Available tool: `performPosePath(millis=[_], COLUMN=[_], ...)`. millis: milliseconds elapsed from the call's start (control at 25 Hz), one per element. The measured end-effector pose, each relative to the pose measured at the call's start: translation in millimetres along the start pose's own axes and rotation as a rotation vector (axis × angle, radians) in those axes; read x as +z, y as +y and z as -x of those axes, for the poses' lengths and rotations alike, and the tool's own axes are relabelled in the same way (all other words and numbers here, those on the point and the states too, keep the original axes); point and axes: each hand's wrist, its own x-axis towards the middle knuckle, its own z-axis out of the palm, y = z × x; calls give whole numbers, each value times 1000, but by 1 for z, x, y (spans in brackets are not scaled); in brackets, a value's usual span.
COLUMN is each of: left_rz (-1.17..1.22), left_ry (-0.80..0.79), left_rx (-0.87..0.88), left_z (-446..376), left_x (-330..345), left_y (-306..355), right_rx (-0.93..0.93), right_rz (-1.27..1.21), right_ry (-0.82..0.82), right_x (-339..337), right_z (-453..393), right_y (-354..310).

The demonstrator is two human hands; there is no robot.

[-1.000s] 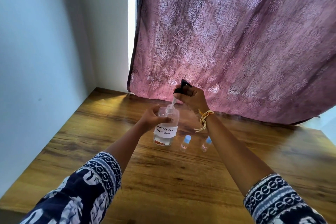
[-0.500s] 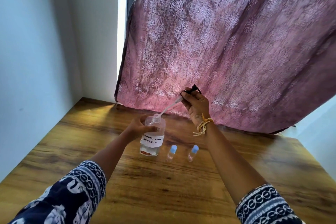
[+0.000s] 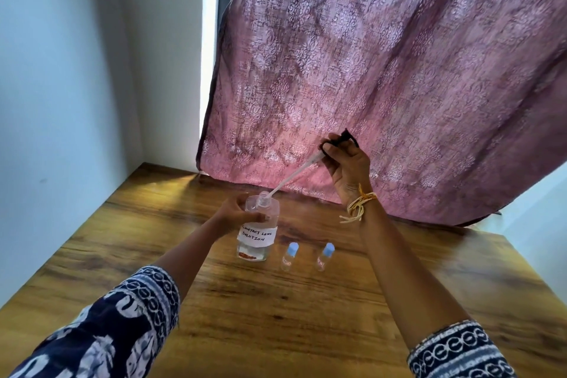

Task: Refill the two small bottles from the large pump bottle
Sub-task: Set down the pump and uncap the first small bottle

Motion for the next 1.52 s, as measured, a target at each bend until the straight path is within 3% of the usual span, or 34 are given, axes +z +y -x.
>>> performPosePath(millis=[200, 560, 800, 1080, 1240, 1520], left_rz=[20, 23, 34, 19, 29, 29], left_ry=[-16, 4, 20, -9, 4, -19], left_rx=[26, 1, 29, 44, 28, 6], left_z=[4, 7, 9, 10, 13, 9], left_x=[2, 1, 5, 3, 7, 1], left_y=[1, -2, 0, -4, 3, 0], right_rx=[37, -82, -3, 291, 410, 571], right_rz=[-71, 156, -91, -319, -240, 228], right_ry=[73, 21, 296, 667, 781, 714], right_x=[-14, 14, -14, -65, -83, -102], right_z=[7, 6, 0, 0, -6, -32], right_y=[-1, -21, -14, 42, 81, 147])
